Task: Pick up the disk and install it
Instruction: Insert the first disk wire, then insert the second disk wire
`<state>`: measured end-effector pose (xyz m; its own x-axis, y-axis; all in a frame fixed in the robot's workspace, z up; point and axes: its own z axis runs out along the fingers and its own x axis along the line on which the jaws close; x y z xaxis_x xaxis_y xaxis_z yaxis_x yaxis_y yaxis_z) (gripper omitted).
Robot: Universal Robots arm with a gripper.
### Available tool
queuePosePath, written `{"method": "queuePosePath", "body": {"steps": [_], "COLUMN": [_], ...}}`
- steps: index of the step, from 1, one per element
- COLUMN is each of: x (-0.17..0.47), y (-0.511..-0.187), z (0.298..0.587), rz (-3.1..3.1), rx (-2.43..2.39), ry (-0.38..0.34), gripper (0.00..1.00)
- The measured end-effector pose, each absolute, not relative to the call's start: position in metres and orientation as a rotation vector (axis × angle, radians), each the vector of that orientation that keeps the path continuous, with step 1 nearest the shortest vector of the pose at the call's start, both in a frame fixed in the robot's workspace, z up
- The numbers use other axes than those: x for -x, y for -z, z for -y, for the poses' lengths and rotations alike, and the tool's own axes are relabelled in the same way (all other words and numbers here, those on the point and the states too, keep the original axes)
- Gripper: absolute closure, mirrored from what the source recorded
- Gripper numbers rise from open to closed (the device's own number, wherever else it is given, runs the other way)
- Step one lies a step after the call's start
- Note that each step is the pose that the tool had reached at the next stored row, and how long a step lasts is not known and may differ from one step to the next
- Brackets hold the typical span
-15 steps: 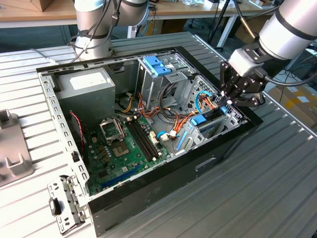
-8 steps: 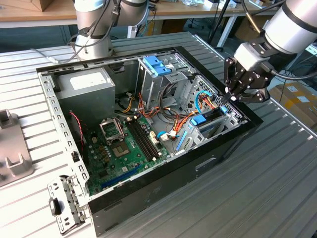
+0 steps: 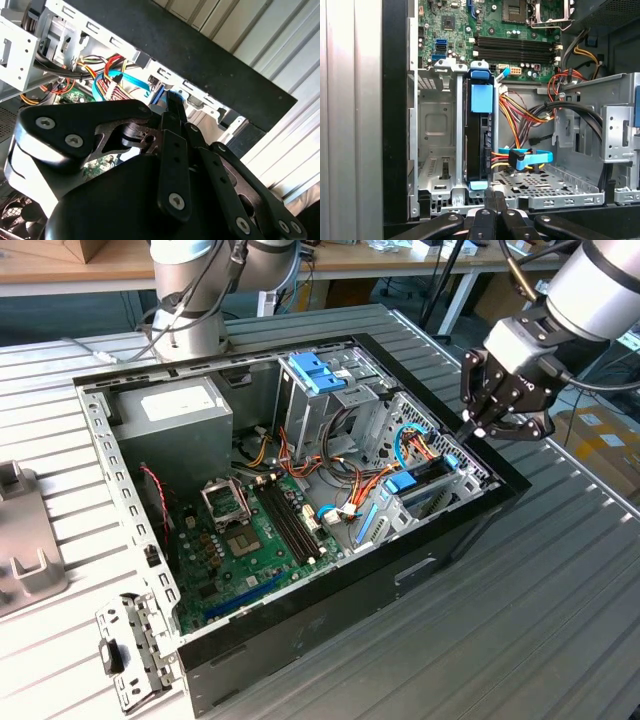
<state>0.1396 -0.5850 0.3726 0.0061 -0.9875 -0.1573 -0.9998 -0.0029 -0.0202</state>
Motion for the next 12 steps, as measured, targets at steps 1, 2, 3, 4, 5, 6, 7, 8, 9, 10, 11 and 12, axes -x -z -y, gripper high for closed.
{"method": "queuePosePath", "body": {"steps": [1, 2, 3, 4, 5, 6, 7, 8, 9, 10, 11, 12], "x": [-0.1403, -0.1409, -0.141, -0.1412, -0.1412, -0.1412, -0.1413, -0.1412, -0.1413, -0.1413, -0.1413, -0.1413], "y": [-0.3728, -0.3727, -0.3728, -0.3728, -0.3728, -0.3728, -0.3728, -0.3728, -0.3728, -0.3728, -0.3728, -0.3728], "z": [0.585, 0.585, 0.585, 0.585, 0.585, 0.585, 0.585, 0.585, 0.585, 0.585, 0.585, 0.585], "rz": [-2.125, -2.125, -2.125, -2.125, -2.125, -2.125, -2.125, -2.125, -2.125, -2.125, -2.125, -2.125], "rx": [2.135, 2.135, 2.135, 2.135, 2.135, 2.135, 2.135, 2.135, 2.135, 2.135, 2.135, 2.135], "ry": [-0.148, -0.148, -0.148, -0.148, -0.148, -0.148, -0.148, -0.148, -0.148, -0.148, -0.148, -0.148], "gripper": [0.89, 0.89, 0.89, 0.89, 0.89, 0.89, 0.89, 0.89, 0.89, 0.89, 0.89, 0.89]}}
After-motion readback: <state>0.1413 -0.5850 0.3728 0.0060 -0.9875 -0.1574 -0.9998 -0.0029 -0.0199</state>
